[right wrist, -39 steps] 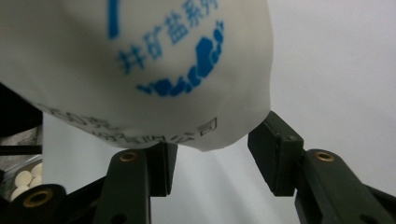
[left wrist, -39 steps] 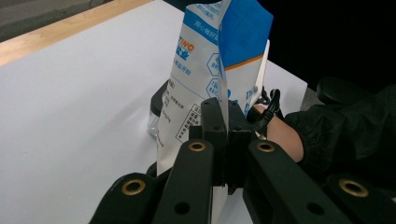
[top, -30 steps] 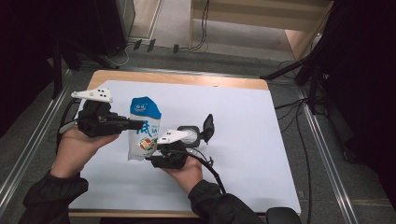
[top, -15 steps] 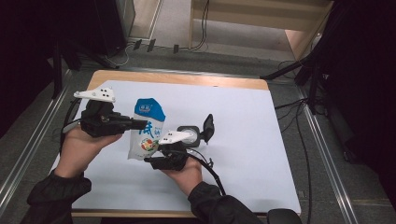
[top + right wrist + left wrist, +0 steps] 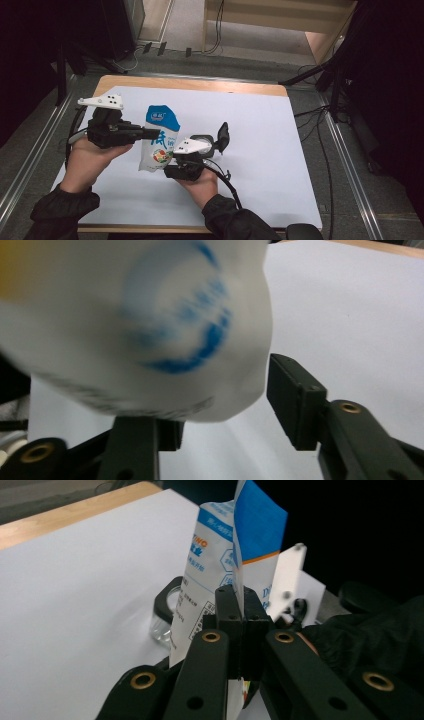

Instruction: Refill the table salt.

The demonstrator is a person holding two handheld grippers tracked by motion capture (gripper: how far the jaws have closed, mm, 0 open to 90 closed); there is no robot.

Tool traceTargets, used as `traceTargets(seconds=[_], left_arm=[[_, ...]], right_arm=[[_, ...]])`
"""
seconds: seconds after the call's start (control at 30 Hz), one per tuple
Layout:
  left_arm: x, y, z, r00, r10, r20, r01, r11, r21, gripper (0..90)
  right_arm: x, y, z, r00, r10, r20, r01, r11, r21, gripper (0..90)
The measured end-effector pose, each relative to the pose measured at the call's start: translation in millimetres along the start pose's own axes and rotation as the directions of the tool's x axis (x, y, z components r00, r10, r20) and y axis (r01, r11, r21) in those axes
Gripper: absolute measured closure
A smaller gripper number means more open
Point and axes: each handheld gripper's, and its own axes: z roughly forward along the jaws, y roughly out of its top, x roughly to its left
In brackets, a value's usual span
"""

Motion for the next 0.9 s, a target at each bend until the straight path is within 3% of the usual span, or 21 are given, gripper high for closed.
traceTargets(seconds=[0.07, 0.13, 0.23, 0.4, 0.53, 0.6, 0.67, 0.73, 0.8, 0.9], left_arm=[[1.2, -1.2, 3.2, 0.9996, 0.008, -0.028, -0.007, 0.9997, 0.025, 90.0], [3.8, -2.1, 4.9, 0.9999, -0.003, -0.017, 0.003, 0.9997, 0.024, 90.0], [7.8, -2.9, 3.7, 0.9987, -0.001, -0.051, 0.003, 0.9995, 0.033, 90.0], [10.9, -3.2, 4.1, 0.9993, -0.013, -0.035, 0.014, 0.9998, 0.014, 90.0], [10.3, -2.7, 7.6, 0.9977, 0.004, -0.067, -0.001, 0.9995, 0.031, 90.0], [11.6, -2.3, 7.3, 0.9986, -0.001, -0.053, 0.002, 0.9996, 0.028, 90.0], [9.8, -1.4, 9.0, 0.999, 0.001, -0.044, 0.0, 0.9998, 0.019, 90.0], [8.1, -0.6, 12.6, 0.9994, 0.004, -0.035, -0.003, 0.9997, 0.023, 90.0], [7.2, -0.3, 16.3, 0.9996, 0.006, -0.027, -0.006, 0.9995, 0.031, 90.0], [6.5, -0.2, 19.5, 0.9994, 0.013, -0.033, -0.012, 0.999, 0.043, 90.0]], right_arm=[[2.4, -2.1, 2.5, 0.9999, -0.014, 0.002, 0.014, 1.0, 0.024, 54.1], [4.6, -3.4, 4.0, 0.9998, -0.021, -0.007, 0.022, 0.999, 0.038, 54.6], [7.5, -3.7, 3.4, 0.9989, -0.042, -0.023, 0.042, 0.999, 0.028, 53.6], [8.4, -2.0, 3.1, 0.9981, -0.042, -0.045, 0.043, 0.999, 0.021, 46.6], [14.2, -1.3, 3.7, 0.9964, -0.074, -0.04, 0.075, 0.997, 0.03, 44.8], [17.7, -1.5, 2.6, 0.9944, -0.097, -0.041, 0.098, 0.995, 0.026, 43.8], [19.5, -0.2, 2.2, 0.9948, -0.089, -0.049, 0.09, 0.996, 0.018, 40.9], [24.2, 1.5, 2.1, 0.9933, -0.11, -0.035, 0.111, 0.994, 0.014, 44.1], [29.7, 1.9, 1.3, 0.9854, -0.168, -0.027, 0.168, 0.986, 0.016, 50.3], [29.9, 0.0, 1.7, 0.9874, -0.157, -0.022, 0.158, 0.987, 0.028, 52.7]])
